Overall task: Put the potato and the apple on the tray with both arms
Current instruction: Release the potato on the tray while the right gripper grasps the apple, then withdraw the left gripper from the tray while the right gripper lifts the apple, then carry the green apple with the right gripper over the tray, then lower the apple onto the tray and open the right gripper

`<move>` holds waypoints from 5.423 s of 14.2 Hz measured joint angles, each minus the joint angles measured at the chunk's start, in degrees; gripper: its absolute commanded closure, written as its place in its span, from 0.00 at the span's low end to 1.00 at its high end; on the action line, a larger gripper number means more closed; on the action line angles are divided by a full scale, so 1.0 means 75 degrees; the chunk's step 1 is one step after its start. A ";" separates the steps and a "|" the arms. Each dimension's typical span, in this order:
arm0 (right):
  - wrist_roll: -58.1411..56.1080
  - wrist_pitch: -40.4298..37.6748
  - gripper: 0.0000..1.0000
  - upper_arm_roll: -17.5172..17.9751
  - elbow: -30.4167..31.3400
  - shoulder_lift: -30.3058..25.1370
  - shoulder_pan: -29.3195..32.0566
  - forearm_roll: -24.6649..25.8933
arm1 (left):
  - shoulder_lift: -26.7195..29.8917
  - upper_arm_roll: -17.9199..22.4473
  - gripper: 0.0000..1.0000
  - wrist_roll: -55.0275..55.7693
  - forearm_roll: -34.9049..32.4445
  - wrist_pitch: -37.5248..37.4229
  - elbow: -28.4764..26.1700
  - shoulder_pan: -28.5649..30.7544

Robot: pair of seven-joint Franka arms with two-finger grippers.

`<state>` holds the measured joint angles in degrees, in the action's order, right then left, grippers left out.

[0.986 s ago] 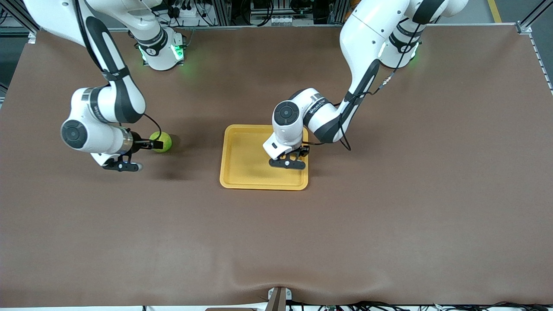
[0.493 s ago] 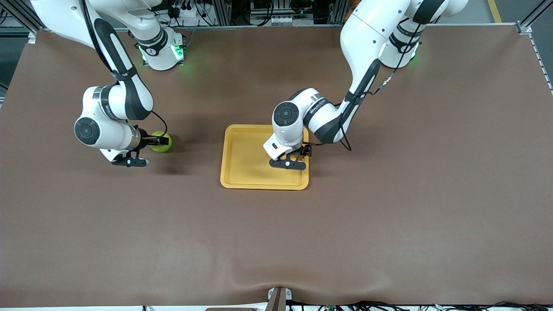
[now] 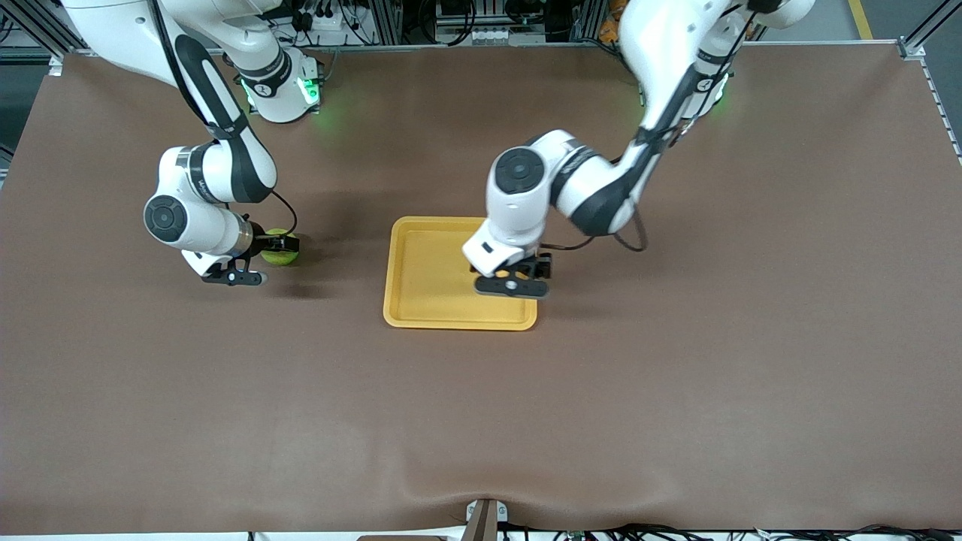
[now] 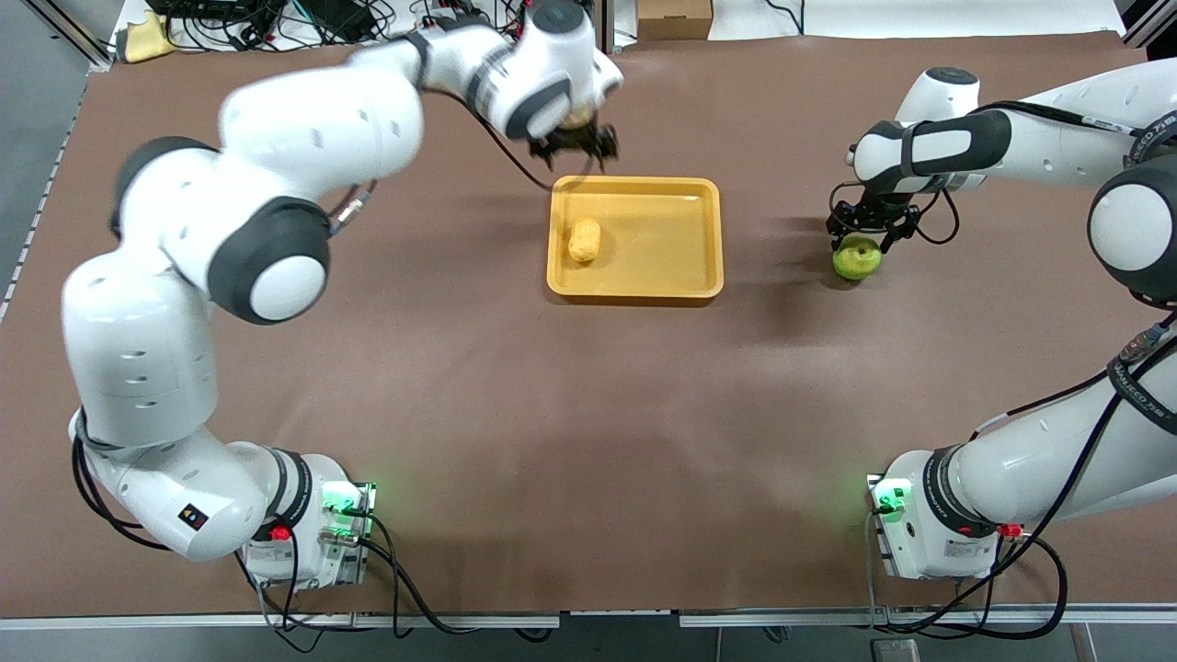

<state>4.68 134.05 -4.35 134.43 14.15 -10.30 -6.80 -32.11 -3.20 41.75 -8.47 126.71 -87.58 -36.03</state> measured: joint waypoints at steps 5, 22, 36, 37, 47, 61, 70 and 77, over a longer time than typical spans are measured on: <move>-0.0031 0.0664 1.00 0.0000 0.0395 -0.0057 -0.0010 0.0003 | 0.0646 0.0078 0.00 -0.0570 -0.0054 -0.0124 0.0054 0.2143; 0.0970 -0.1296 1.00 0.0031 -0.1443 -0.0071 -0.0806 -0.0074 | 0.2408 0.0003 0.00 -0.3575 0.0093 -0.3926 0.0070 0.3993; 0.3253 -0.1853 1.00 0.0065 -0.3538 0.0945 -0.2318 -0.0741 | 0.2070 -0.0193 0.00 -0.2909 0.0706 -0.4865 0.0217 0.3808; 0.3469 -0.1853 1.00 0.0070 -0.3733 0.1106 -0.2435 -0.0793 | 0.2095 -0.0179 0.00 -0.3055 0.0901 -0.4984 0.0308 0.4016; 0.4365 -0.1463 1.00 0.0156 -0.4311 0.2151 -0.3061 -0.1298 | 0.2128 -0.0209 0.00 -0.4461 0.1163 -0.4620 0.0618 0.5039; 0.4953 -0.0780 0.00 0.0170 -0.4386 0.2759 -0.3405 -0.1308 | 0.4275 0.0426 0.00 -0.5848 0.0879 -0.5063 -0.0270 0.4447; 0.4968 -0.2556 0.00 0.0058 -0.5824 0.2751 -0.3374 -0.1308 | 0.4431 0.0471 0.00 -0.6128 0.0891 -0.5589 -0.0245 0.4575; 0.4964 -0.4660 0.00 -0.0056 -0.7578 0.2721 -0.2603 -0.1294 | 0.4446 0.0454 0.00 -0.5962 0.0912 -0.5557 -0.0247 0.4606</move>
<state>41.91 99.10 -4.77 77.59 34.55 -29.83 -16.50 1.23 0.21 -2.97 -1.63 85.03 -89.43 -1.48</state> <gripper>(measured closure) 0.000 0.000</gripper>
